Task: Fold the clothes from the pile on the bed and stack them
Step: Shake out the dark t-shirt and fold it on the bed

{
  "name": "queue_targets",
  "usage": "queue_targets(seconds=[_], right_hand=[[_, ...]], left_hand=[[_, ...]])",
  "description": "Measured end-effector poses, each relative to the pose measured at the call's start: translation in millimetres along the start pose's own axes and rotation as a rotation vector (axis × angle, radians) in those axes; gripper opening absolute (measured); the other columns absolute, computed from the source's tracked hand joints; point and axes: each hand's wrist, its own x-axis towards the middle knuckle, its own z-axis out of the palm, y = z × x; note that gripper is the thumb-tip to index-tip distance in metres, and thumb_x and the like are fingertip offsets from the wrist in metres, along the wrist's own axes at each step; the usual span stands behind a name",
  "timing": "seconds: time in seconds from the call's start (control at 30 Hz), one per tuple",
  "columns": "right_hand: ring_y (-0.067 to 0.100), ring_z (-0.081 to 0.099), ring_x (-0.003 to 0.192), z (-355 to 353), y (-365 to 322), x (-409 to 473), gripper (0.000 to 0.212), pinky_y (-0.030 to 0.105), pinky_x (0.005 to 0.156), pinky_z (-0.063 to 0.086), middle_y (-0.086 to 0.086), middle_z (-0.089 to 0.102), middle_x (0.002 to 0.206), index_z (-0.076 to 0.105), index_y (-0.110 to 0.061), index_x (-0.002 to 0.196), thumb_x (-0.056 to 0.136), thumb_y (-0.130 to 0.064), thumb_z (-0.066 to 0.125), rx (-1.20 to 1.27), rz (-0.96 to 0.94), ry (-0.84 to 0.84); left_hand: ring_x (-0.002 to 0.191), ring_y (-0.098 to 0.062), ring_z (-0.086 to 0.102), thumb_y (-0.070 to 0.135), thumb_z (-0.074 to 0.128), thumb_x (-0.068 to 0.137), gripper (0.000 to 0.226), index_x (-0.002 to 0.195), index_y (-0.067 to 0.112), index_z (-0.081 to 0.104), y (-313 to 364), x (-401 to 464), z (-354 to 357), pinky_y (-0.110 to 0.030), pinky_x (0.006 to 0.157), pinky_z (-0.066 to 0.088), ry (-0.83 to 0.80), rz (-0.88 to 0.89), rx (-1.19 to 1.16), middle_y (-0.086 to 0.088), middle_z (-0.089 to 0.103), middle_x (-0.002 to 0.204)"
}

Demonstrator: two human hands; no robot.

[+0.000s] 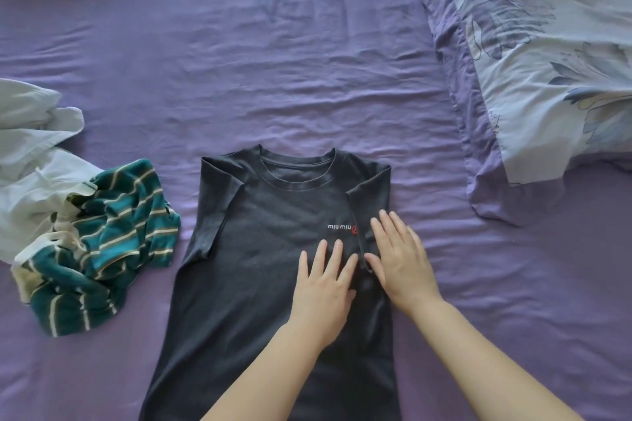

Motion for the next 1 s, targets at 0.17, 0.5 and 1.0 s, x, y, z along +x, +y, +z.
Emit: queue_targets(seconds=[0.17,0.5,1.0], right_hand=[[0.031,0.041,0.132,17.3,-19.8,-33.4,0.068,0.055,0.102,0.035,0.012,0.045,0.142,0.049,-0.006,0.134,0.091,-0.051,0.022,-0.090,0.039,-0.067],[0.034,0.016,0.143,24.0,-52.2,-52.1,0.075,0.061,0.111,0.010,0.011,0.022,0.154,0.026,-0.020,0.146,0.086,-0.061,0.046,-0.279,0.023,-0.186],[0.032,0.054,0.121,64.9,-166.9,-222.3,0.082,0.055,0.097,0.043,0.012,0.058,0.130,0.067,-0.013,0.116,0.046,-0.051,0.086,-0.105,-0.008,-0.231]], left_hand=[[0.146,-0.032,-0.006,0.044,0.041,0.096,0.064,0.151,0.026,0.012,-8.5,-27.6,10.1,-0.056,0.114,-0.001,-0.034,0.026,0.009,-0.007,-0.002,0.160],[0.142,-0.032,-0.022,0.044,0.034,0.098,0.069,0.150,0.027,-0.007,-35.3,-88.4,33.7,-0.057,0.111,-0.012,-0.097,0.083,0.050,-0.007,-0.020,0.157],[0.143,-0.031,-0.022,0.032,0.046,0.095,0.075,0.151,0.021,-0.004,-57.2,-211.4,71.8,-0.059,0.111,-0.009,-0.269,0.199,0.092,-0.008,-0.021,0.157]])
